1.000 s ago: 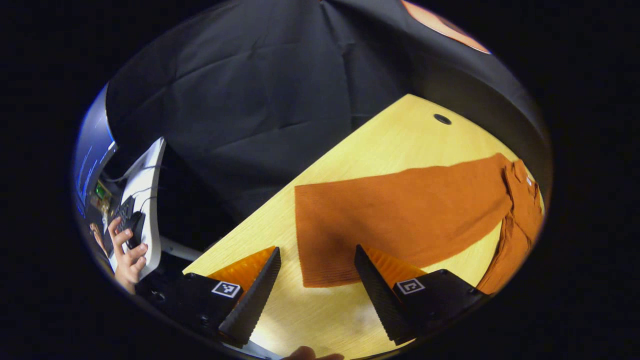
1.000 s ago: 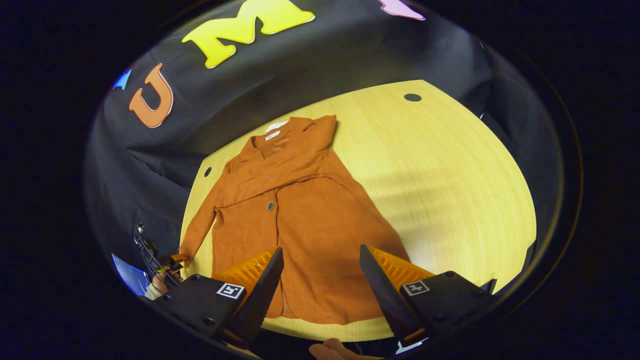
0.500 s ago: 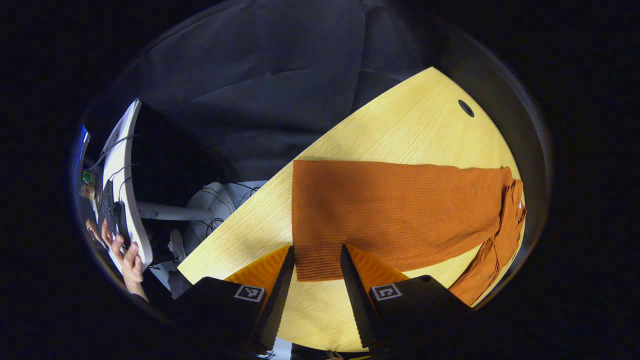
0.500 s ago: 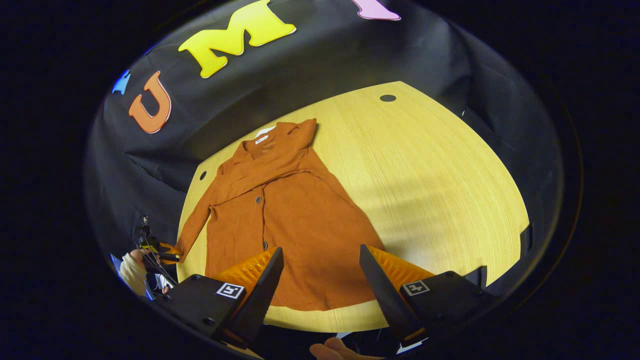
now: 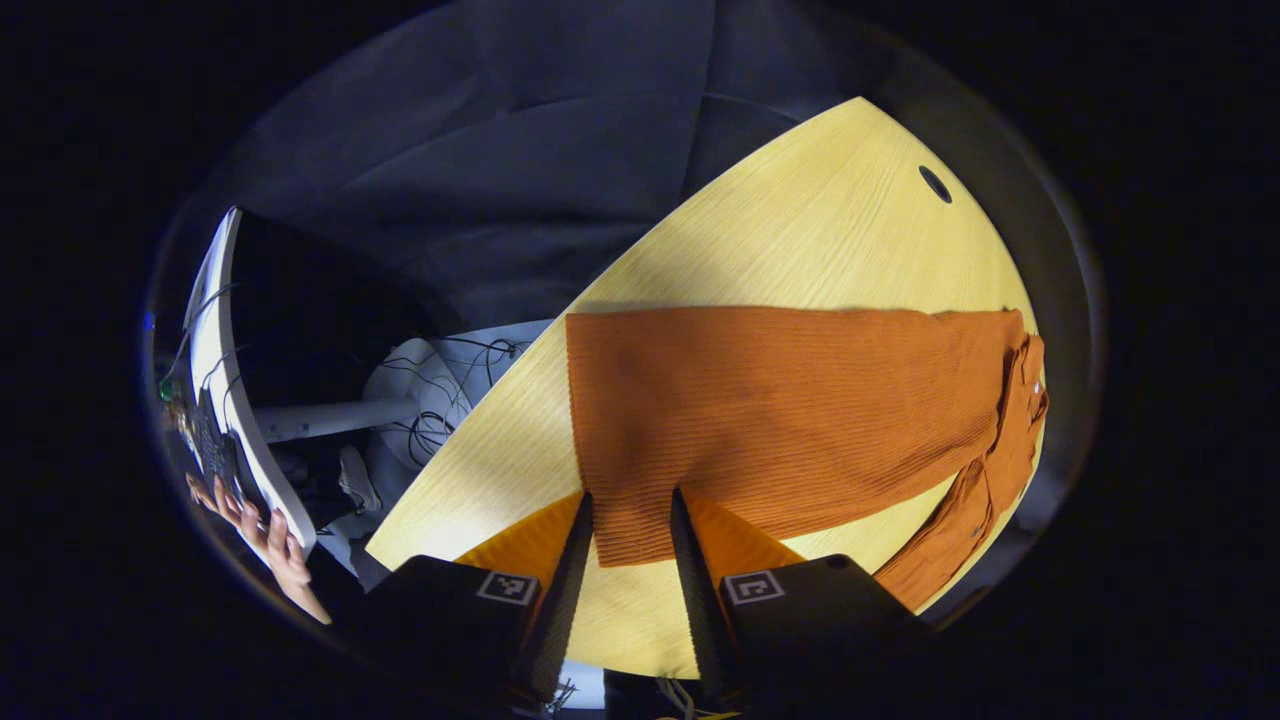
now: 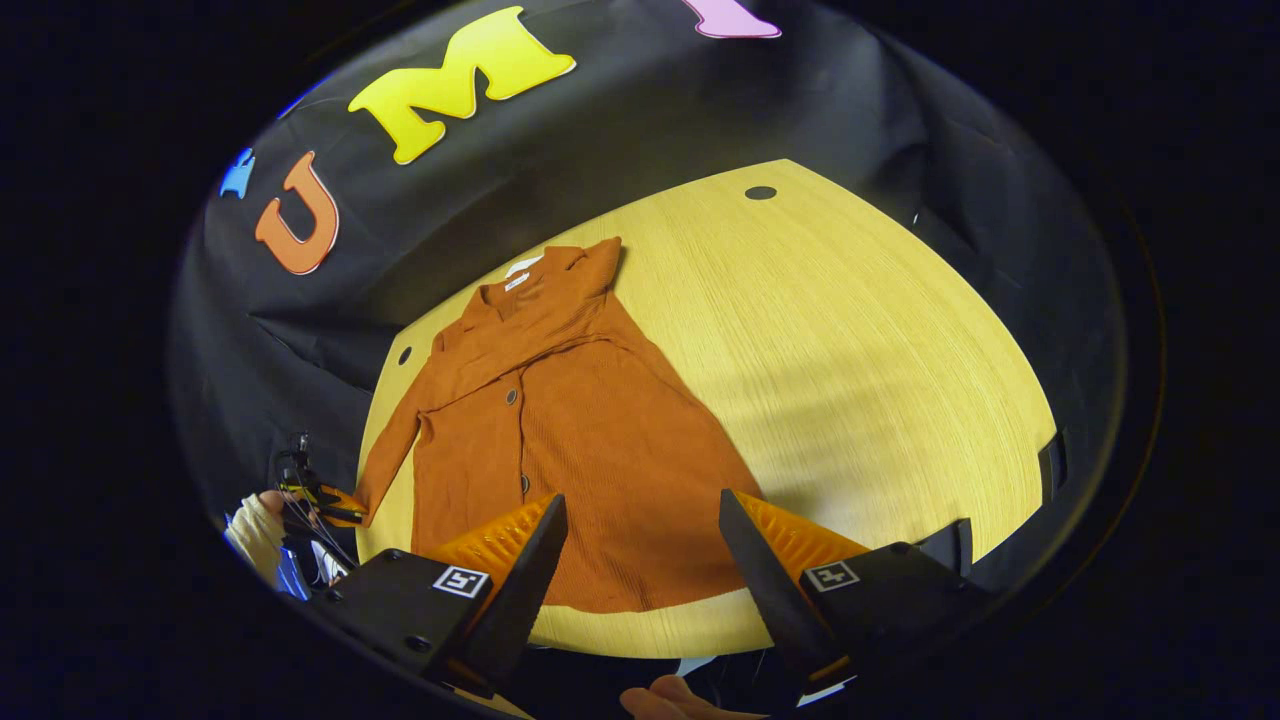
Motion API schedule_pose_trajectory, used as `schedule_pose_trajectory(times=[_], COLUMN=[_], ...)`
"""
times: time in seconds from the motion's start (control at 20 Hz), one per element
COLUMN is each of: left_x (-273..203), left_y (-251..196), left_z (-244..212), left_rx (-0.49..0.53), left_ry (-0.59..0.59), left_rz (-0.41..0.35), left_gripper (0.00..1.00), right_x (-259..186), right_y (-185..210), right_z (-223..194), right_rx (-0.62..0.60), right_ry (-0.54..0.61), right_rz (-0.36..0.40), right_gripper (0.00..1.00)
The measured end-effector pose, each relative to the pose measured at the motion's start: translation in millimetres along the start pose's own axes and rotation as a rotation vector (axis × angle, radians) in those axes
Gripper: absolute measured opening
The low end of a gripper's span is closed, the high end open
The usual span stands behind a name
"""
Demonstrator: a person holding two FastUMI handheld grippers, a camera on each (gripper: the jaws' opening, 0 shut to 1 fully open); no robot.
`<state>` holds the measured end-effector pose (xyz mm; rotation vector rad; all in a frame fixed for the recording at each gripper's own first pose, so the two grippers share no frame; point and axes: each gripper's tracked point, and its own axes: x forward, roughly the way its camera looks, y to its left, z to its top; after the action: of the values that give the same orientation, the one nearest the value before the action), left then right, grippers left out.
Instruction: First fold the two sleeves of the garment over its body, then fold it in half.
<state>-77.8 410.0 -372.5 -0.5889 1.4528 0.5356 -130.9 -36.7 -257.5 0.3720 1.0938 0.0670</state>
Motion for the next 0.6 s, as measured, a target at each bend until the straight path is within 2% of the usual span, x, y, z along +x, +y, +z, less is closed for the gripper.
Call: schedule_pose_trajectory(times=[0.05, 0.15, 0.3, 0.45, 0.6], left_x=[0.6, 0.8, 0.0, -12.8, -49.5], left_y=[1.1, -4.5, -6.1, -28.3, -58.8], left_z=[-0.9, 0.9, 2.9, 7.1, 24.4], left_rx=[-0.013, -0.065, -0.059, -0.062, -0.049], left_ry=[0.0, -0.002, -0.012, -0.05, -0.127], left_rz=[-0.013, -0.037, -0.046, -0.122, -0.174], left_gripper=[0.53, 0.16, 0.1, 0.04, 0.03], right_x=[-0.3, 1.1, 5.0, 9.3, 11.1], right_y=[-0.4, -0.8, -5.4, -8.0, -5.6], right_z=[0.1, 0.5, -1.0, -0.6, 5.2], right_rx=[-0.003, 0.001, 0.018, 0.02, 0.006], right_ry=[-0.001, 0.0, 0.023, 0.043, 0.046], right_rz=[0.0, 0.012, 0.013, 0.02, 0.043], right_gripper=[0.98, 0.98, 0.98, 0.98, 0.98])
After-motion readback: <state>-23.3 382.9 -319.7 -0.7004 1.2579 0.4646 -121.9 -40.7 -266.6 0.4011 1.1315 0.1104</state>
